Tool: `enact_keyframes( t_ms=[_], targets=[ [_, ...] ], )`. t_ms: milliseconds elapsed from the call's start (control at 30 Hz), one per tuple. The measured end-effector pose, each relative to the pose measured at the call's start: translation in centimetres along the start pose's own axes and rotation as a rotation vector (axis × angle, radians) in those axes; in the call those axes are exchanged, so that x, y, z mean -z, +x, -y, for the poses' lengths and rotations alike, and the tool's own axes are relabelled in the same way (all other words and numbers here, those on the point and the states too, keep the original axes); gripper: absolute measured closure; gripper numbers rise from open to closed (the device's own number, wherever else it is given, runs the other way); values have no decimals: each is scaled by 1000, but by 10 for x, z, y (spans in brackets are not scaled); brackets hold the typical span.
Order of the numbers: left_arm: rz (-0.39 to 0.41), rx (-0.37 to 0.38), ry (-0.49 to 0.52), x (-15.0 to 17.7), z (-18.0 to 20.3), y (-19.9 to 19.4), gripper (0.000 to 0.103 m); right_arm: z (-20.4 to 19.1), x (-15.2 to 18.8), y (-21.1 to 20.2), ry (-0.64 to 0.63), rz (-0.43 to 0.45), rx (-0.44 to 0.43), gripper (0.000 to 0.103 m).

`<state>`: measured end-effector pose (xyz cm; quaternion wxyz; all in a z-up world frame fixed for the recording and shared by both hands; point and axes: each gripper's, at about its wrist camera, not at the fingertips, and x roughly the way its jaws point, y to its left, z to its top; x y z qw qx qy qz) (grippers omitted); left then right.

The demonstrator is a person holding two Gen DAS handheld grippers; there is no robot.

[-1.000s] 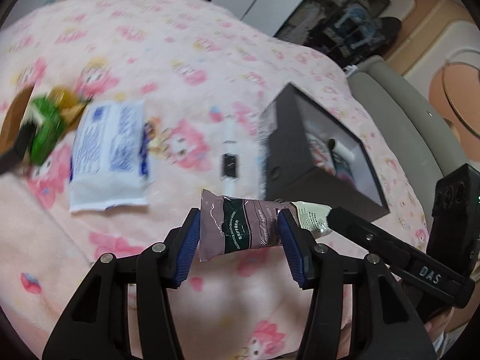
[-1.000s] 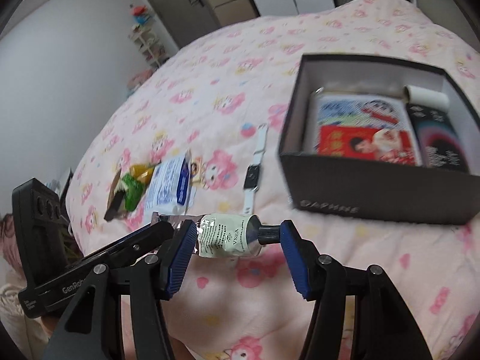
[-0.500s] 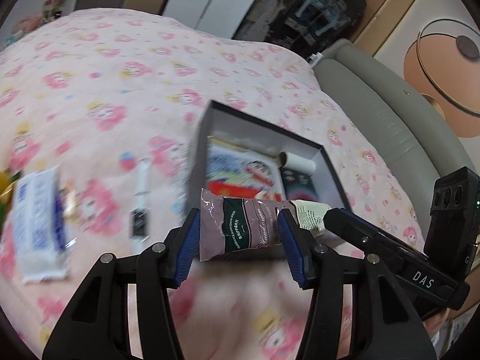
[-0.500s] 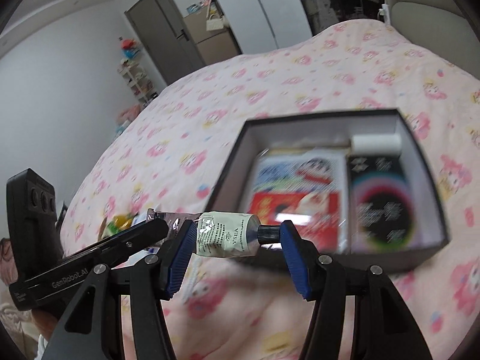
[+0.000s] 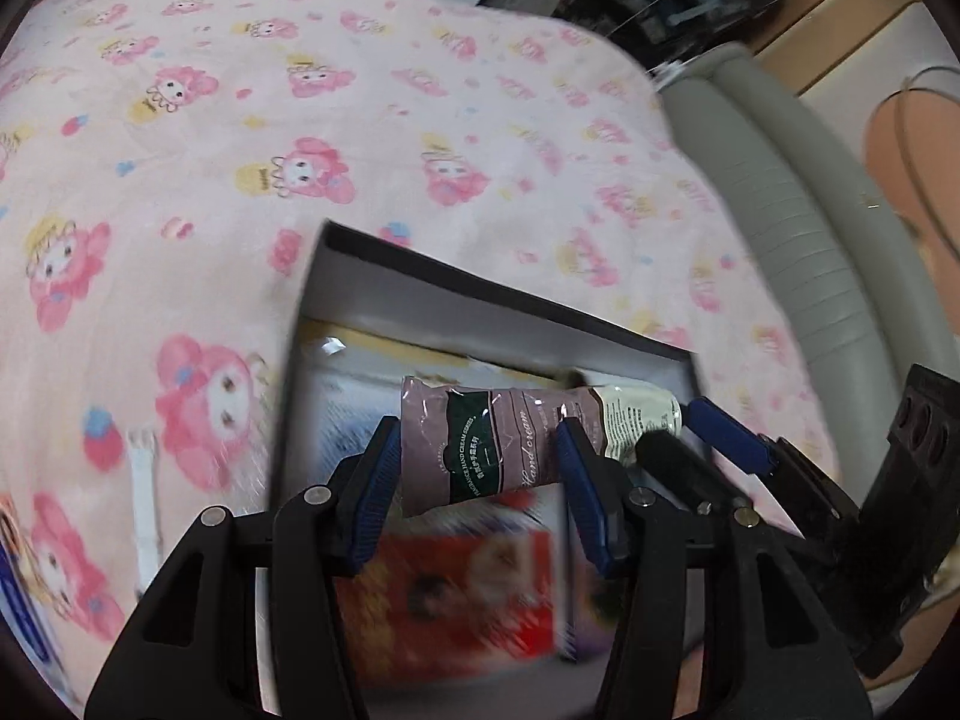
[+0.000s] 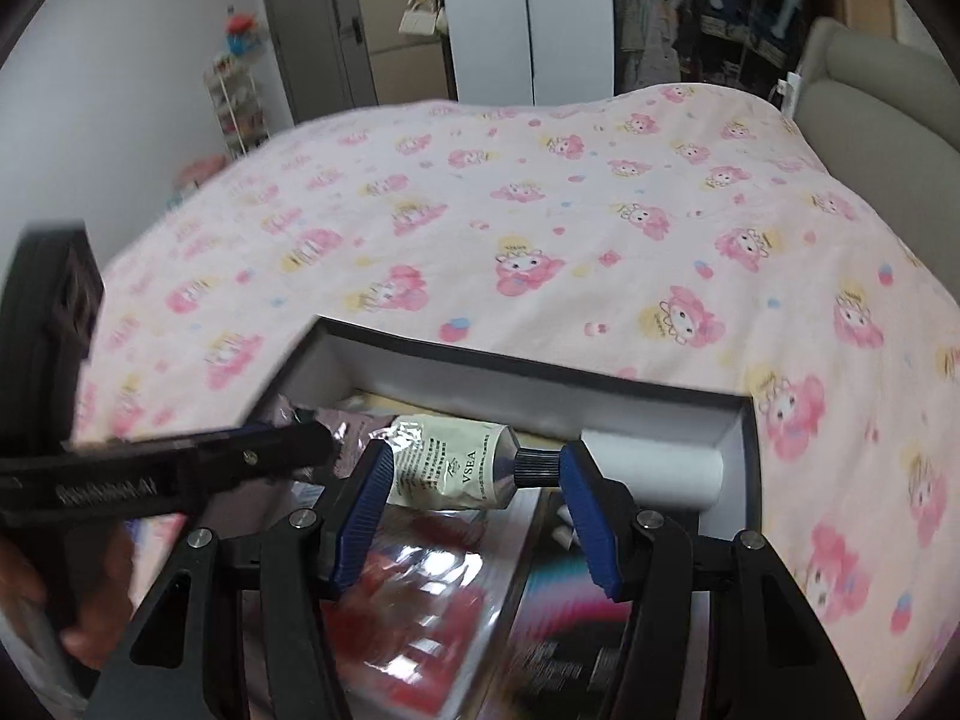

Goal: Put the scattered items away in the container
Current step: 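Carry both tubes with both grippers over the DAPHNE box, then lower both tubes into the box and open both grippers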

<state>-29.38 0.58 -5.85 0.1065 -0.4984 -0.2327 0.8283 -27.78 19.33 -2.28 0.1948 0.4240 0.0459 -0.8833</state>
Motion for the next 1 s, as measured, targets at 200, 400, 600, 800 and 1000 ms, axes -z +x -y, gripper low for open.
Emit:
enact_keyframes(
  t_ms=[200, 400, 600, 800, 1000],
  targets=[
    [-41, -105, 25, -27, 0, 28, 49, 17, -3, 58, 78, -155, -69, 49],
    [-39, -126, 52, -28, 4, 23, 50, 30, -1, 77, 138, -224, -100, 49],
    [-80, -169, 142, -8, 15, 34, 64, 43, 5, 69, 162, -241, -15, 49],
    [-72, -283, 242, -6, 32, 51, 64, 52, 4, 77, 206, -278, 13, 49],
    [-56, -261, 255, -2, 33, 56, 64, 49, 0, 72, 165, -258, 37, 49]
  ],
)
